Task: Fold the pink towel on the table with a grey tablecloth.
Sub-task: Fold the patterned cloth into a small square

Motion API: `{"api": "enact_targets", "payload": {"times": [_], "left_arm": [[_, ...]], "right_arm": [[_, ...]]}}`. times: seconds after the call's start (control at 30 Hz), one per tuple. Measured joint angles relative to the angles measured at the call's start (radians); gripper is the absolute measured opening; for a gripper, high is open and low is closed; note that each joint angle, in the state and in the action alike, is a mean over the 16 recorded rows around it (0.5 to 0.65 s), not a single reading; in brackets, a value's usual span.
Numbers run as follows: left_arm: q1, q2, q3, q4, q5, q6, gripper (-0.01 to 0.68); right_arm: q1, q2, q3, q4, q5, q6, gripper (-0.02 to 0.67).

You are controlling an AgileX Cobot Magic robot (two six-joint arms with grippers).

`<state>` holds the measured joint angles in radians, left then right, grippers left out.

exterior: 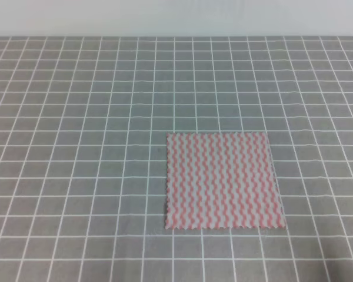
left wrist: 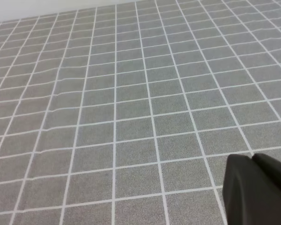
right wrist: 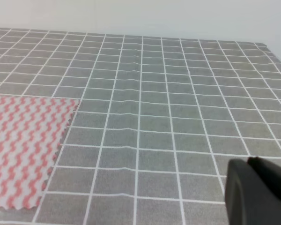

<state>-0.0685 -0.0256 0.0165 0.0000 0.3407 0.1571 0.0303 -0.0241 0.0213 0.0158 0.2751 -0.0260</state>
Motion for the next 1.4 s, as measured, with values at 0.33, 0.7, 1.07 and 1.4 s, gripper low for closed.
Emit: {"api": "enact_targets", "payload": {"times": [0.33,0.7,1.07,1.4], "left_arm": [[0.0,0.005,-0.004,-0.011,0.003,0.0,-0.002],[0.0,0.0,0.0,-0.027,0.001,0.0,-0.002],[0.0,-0.005,0.004,-0.028,0.0,0.0,-0.002],[0.0,-0.007,0.006,-0.028,0.0,0.0,-0.002]], "right_arm": [[0.0,0.0,-0.003,0.0,0.003,0.0,-0.017],[0.0,0.002,-0.009,0.001,0.006,0.0,-0.017],[0.0,0.003,-0.009,0.001,0.006,0.0,-0.017],[0.0,0.005,-0.013,-0.011,0.009,0.0,-0.018]]}}
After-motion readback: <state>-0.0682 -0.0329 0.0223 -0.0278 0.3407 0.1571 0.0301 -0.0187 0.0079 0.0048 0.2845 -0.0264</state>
